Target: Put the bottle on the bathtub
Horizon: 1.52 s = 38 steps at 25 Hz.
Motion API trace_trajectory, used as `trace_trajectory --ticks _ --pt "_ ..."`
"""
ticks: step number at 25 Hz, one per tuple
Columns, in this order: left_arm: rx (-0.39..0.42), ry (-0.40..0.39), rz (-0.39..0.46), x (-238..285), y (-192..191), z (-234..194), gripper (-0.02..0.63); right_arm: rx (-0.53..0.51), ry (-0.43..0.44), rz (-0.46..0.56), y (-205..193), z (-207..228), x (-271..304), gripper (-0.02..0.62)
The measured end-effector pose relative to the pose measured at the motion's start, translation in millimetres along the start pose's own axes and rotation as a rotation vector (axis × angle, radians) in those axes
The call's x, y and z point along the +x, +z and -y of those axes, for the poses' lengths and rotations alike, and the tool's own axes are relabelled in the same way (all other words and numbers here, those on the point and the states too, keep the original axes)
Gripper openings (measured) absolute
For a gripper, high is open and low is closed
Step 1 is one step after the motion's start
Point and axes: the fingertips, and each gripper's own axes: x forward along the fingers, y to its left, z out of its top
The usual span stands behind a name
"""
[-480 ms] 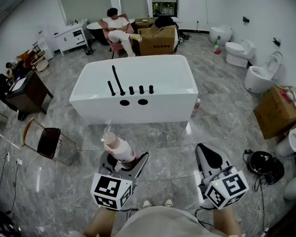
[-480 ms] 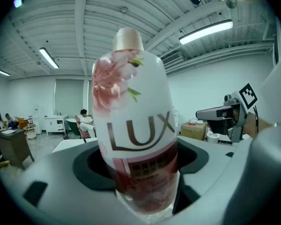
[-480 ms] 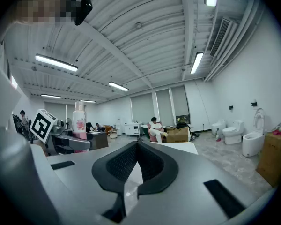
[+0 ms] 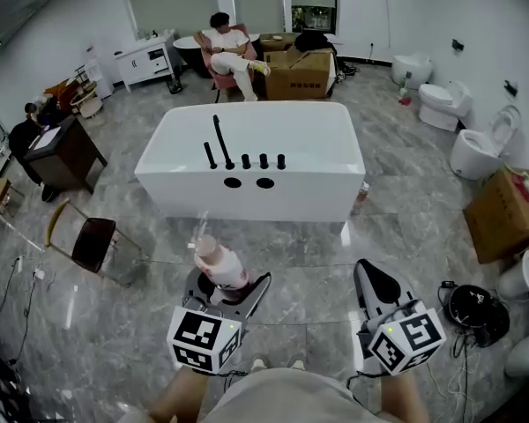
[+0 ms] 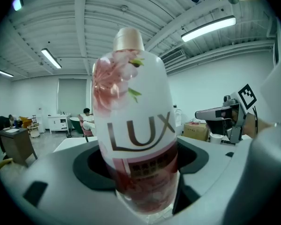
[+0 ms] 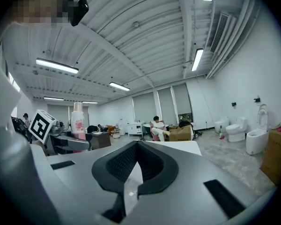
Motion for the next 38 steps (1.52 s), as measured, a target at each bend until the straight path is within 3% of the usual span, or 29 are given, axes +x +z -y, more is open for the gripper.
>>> trace_trajectory --ticks 10,21,29,38 --pt "-0.046 0.077 0.013 16.0 -0.2 10.1 0.376 -0.014 0.112 -0.04 -18.4 17.6 14.6 0.028" --pt "-0.03 0.097 0.031 76.1 -14.0 -16.8 0.376 -0.009 0.115 -0.049 -40.0 58.8 72.1 0.028" --pt "-0.047 0.062 0.003 161.3 -22.1 -67.6 0.374 0.017 0.082 -0.111 -57.4 105.5 157.7 0.028" --pt "-0.043 -0.001 -0.031 294.3 4.7 -160.1 0.374 0.048 0.031 -0.163 -28.9 165.9 298.9 0.028"
